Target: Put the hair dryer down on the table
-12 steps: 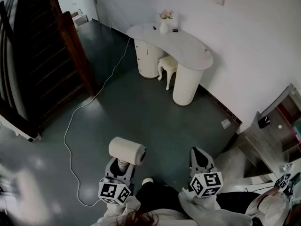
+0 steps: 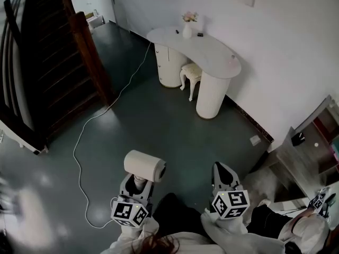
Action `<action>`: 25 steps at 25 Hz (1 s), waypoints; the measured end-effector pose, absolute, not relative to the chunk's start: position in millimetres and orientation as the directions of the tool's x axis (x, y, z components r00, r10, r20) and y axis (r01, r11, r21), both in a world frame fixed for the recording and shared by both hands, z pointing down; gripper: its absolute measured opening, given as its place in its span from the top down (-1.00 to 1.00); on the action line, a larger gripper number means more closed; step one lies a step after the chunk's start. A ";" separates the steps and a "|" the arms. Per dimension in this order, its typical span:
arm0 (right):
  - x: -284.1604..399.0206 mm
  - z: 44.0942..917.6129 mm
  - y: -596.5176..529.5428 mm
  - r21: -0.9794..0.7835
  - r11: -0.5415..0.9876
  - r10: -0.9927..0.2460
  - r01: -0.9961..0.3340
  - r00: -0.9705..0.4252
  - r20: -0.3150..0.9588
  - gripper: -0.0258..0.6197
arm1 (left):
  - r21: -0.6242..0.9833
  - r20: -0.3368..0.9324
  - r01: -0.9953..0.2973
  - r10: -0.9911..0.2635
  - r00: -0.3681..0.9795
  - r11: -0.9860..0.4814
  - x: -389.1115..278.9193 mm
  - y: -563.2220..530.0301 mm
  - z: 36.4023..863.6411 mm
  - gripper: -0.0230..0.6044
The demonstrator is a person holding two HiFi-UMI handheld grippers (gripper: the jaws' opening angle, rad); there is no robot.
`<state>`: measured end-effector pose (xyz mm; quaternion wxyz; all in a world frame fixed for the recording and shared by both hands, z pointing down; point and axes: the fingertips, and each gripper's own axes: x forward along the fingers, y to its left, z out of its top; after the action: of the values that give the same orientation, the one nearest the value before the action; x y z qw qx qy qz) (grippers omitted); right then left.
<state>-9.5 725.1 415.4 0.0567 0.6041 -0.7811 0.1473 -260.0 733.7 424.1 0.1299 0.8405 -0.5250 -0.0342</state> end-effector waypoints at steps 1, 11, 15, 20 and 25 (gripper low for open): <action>-9.4 415.7 726.1 -0.163 0.232 -0.926 -0.959 -0.269 0.266 0.77 | 0.250 0.077 -0.872 -0.889 0.450 -0.420 -256.7 735.1 423.4 0.18; -19.2 424.1 703.1 -0.171 0.285 -0.904 -0.943 -0.323 0.280 0.77 | 0.256 0.088 -0.878 -0.895 0.438 -0.405 -252.1 717.2 430.2 0.18; -14.3 430.1 671.5 -0.172 0.279 -0.903 -0.945 -0.319 0.287 0.77 | 0.269 0.084 -0.872 -0.892 0.444 -0.408 -247.3 681.0 435.4 0.18; -8.5 428.6 612.7 -0.176 0.274 -0.903 -0.945 -0.316 0.291 0.77 | 0.272 0.072 -0.865 -0.887 0.456 -0.422 -239.9 620.1 432.2 0.18; -5.3 415.3 545.2 -0.165 0.264 -0.912 -0.950 -0.301 0.279 0.77 | 0.260 0.051 -0.854 -0.877 0.478 -0.450 -234.9 549.6 416.3 0.18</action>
<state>-5.3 545.2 415.3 0.0637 0.5875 -0.7923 0.1514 -234.9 549.6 416.3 0.1258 0.8503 -0.5090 -0.0452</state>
